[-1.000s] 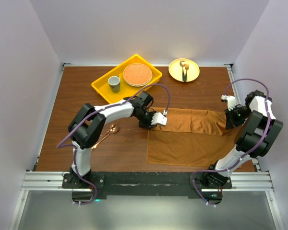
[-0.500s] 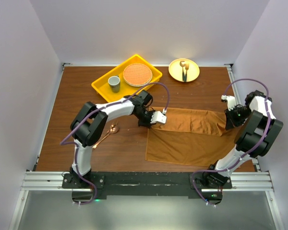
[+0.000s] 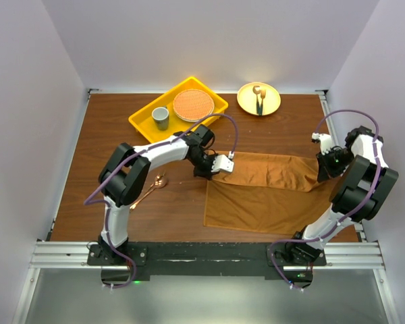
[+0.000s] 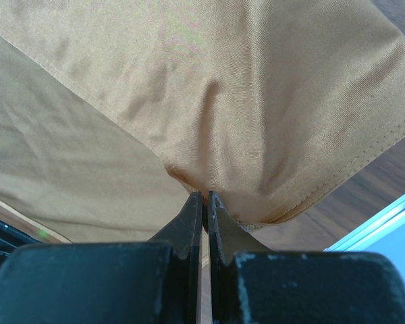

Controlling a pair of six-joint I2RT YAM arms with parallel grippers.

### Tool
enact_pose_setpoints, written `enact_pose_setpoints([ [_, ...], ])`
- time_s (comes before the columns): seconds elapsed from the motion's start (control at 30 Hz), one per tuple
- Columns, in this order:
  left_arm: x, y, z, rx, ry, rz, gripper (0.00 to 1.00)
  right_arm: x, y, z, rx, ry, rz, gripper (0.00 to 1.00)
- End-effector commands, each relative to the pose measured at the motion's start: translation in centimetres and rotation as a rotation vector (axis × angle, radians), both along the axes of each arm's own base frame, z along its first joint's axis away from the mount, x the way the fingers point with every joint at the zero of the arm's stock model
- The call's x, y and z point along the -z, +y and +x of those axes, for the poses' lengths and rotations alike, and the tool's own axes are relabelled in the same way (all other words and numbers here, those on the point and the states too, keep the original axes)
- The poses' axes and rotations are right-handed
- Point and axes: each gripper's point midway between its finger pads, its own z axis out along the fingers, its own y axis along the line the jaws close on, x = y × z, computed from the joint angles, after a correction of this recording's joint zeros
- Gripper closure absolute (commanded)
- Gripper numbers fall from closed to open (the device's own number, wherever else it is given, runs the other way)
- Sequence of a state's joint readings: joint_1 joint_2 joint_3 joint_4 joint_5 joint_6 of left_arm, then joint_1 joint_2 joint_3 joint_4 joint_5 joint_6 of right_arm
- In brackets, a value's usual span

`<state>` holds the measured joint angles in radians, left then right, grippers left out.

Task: Fold the napkin into a case and place the utensils inside
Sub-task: Pick up the flattened napkin from the center of the board.

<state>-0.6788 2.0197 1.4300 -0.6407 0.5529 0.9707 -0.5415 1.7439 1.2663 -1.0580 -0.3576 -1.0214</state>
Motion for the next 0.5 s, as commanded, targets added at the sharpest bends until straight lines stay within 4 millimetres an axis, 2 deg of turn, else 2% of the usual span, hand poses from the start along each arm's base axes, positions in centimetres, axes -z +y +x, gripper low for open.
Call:
enact_pose_setpoints([
  [0.0, -2.4, -0.5, 0.9, 0.008, -0.032, -0.053, 0.90, -1.1, 0.1, 0.9, -0.005, -0.035, 0.006, 1.00],
  [0.3, -1.1, 0.0, 1.1, -0.020, -0.015, -0.037, 0.80, -1.2, 0.1, 0.7, -0.005, -0.035, 0.004, 1.00],
  [0.47, -1.2, 0.0, 1.5, -0.035, -0.011, -0.048, 0.74, -1.1, 0.1, 0.6, -0.007, -0.031, 0.004, 1.00],
])
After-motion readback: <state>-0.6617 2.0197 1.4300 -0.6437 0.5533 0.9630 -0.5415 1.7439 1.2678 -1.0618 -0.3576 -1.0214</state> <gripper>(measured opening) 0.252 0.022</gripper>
